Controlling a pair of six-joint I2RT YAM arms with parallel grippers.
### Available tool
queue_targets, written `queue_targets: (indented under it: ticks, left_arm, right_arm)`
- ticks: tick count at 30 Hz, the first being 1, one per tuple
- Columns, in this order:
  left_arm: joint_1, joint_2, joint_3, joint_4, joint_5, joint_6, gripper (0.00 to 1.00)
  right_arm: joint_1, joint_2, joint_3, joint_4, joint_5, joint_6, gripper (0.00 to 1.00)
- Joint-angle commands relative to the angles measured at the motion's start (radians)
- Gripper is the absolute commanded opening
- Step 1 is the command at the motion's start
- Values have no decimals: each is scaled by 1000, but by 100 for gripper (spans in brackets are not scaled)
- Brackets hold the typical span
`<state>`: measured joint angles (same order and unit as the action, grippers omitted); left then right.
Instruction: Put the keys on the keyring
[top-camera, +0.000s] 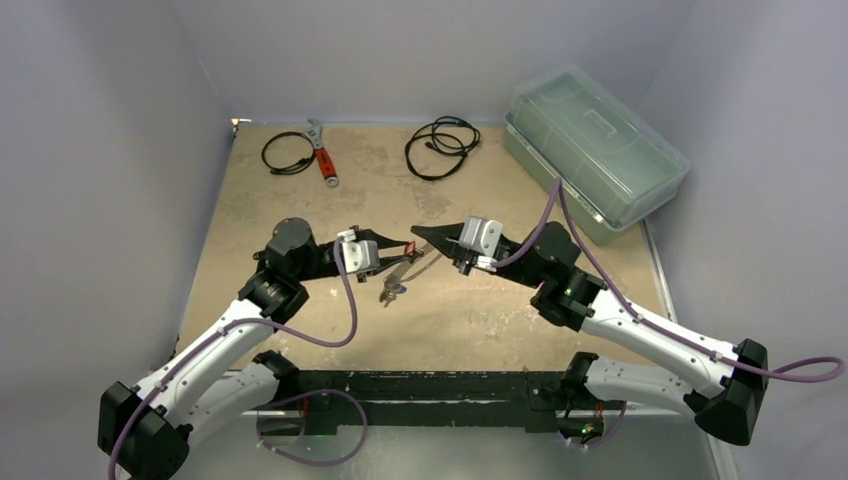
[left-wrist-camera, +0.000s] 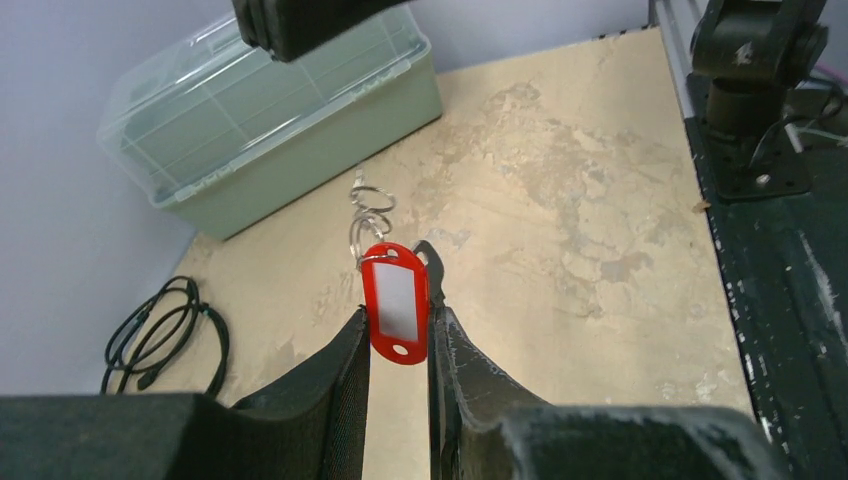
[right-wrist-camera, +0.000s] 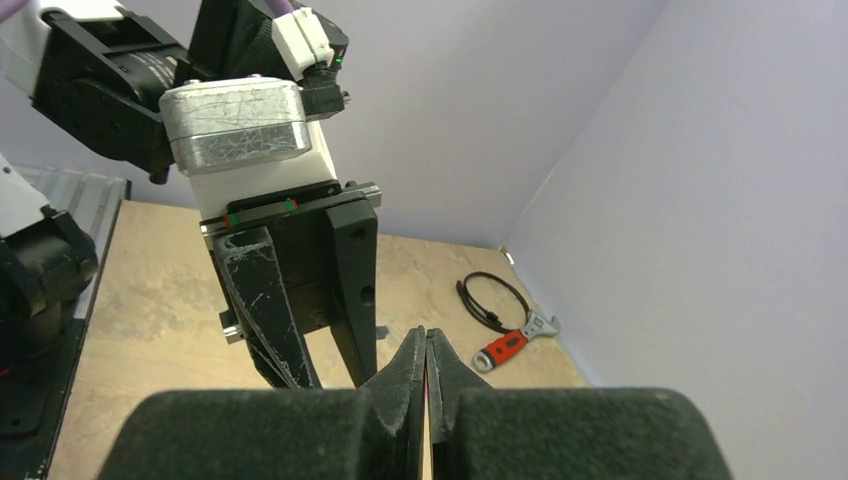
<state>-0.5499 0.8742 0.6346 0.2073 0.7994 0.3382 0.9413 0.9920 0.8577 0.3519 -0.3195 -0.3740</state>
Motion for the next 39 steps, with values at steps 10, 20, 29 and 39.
queue_targets:
  ticks: [10, 20, 29, 39]
  left_arm:
    - [7, 45, 110, -173, -170, 104, 0]
    - [7, 139, 201, -318, -442, 114, 0]
    - [7, 257, 258, -321, -563, 42, 0]
    - [7, 483, 383, -142, -534, -50, 0]
  right_arm:
    - [-4, 5, -16, -29, 209, 22, 30]
    - [-4, 35, -26, -26, 300, 41, 45]
    - [-4, 66, -23, -13, 399, 117, 52]
    - [-6, 54, -46, 4, 570, 142, 59]
